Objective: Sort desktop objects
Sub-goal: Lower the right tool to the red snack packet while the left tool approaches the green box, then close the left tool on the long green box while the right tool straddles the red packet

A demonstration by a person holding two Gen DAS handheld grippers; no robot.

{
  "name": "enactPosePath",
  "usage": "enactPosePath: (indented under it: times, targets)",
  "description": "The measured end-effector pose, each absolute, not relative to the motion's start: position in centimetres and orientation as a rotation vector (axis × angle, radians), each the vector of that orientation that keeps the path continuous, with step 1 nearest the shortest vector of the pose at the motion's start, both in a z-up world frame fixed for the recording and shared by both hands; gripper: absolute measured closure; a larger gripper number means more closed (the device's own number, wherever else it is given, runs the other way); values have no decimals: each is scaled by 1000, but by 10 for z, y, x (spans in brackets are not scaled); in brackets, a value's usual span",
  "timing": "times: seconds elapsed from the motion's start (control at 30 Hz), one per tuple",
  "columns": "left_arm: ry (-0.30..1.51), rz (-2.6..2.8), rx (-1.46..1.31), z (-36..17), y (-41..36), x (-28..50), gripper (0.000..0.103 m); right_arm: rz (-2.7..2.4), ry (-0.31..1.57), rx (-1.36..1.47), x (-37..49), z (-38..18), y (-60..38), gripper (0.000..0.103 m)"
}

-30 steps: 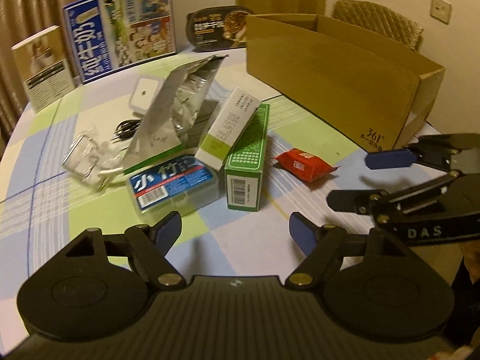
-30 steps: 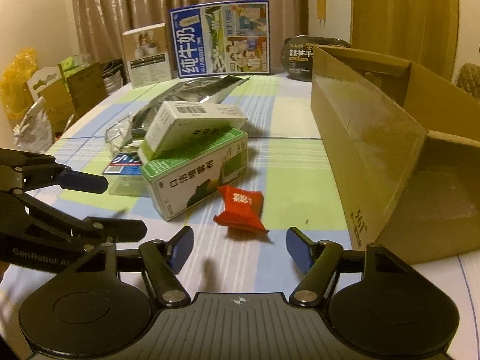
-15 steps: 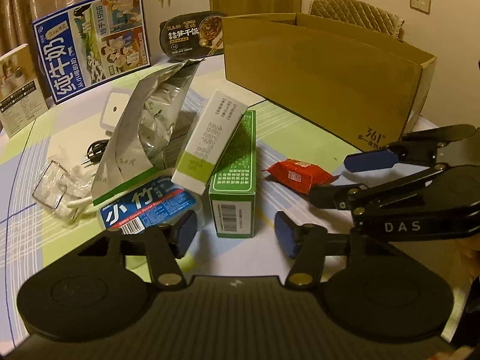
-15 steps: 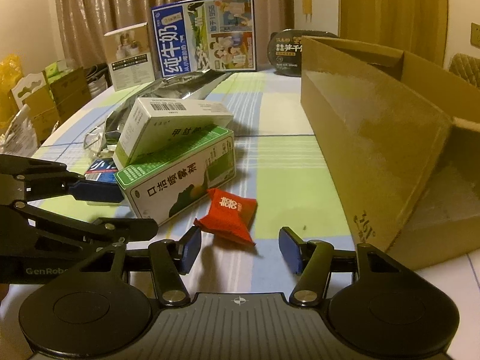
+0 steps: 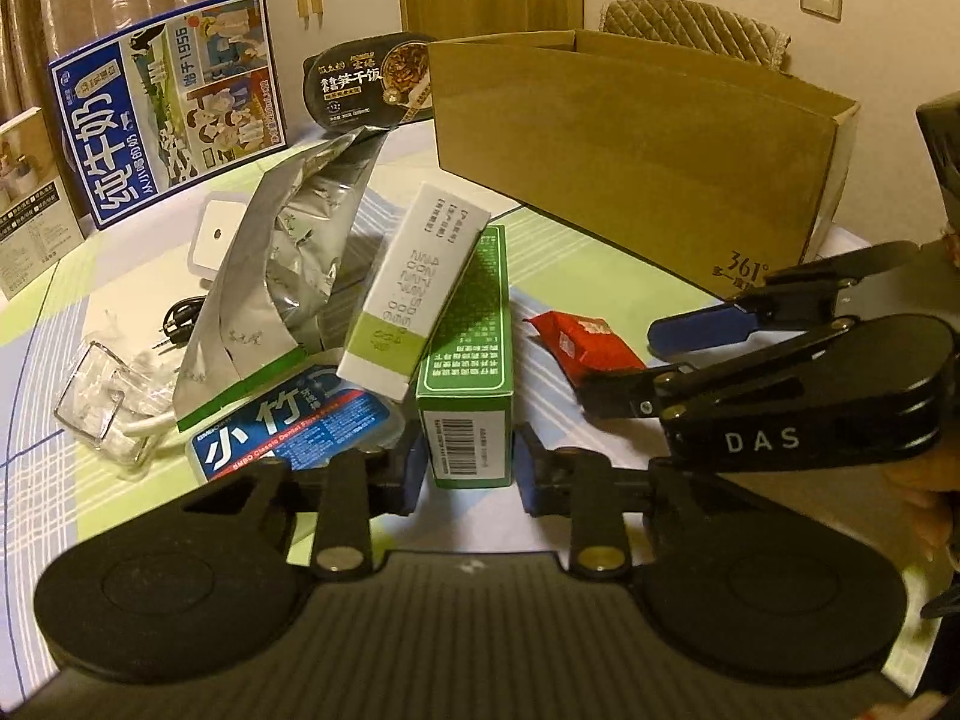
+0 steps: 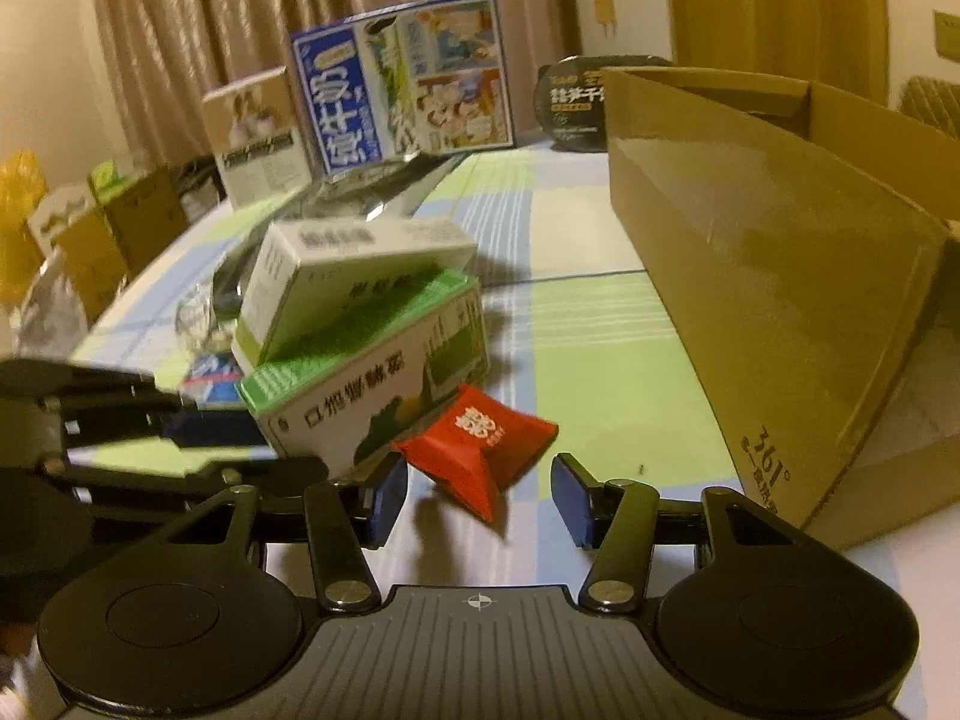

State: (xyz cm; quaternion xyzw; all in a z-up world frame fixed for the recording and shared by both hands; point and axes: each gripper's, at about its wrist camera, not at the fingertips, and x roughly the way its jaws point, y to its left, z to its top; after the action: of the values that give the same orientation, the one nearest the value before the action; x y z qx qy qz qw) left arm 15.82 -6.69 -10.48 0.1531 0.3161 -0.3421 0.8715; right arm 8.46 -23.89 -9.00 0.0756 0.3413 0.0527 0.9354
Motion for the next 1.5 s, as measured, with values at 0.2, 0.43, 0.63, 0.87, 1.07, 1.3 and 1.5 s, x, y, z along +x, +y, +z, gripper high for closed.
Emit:
enactPosePath:
  times: [0.2, 0.43, 0.63, 0.87, 1.07, 1.3, 1.5]
  targets:
    - [654, -713, 320, -105, -63, 158, 77, 94, 700, 200, 93, -86, -239, 52]
    - [633, -720, 353, -107, -65, 155, 69, 75, 713, 260, 104, -87, -239, 43]
    - [632, -722, 355, -110, -66, 156, 65, 60, 715, 249, 108, -89, -238, 35]
    - [622, -726, 336, -109, -67, 157, 65, 42, 729, 216, 111, -94, -238, 44]
    - [618, -728, 332, -109, -69, 158, 65, 41, 730, 166, 104, -95, -241, 64]
    - [609, -720, 314, -108, -72, 158, 65, 54, 738, 135, 91, -92, -244, 65]
    - [624, -707, 301, -109, -74, 158, 73, 69, 755, 96, 76, -90, -245, 65]
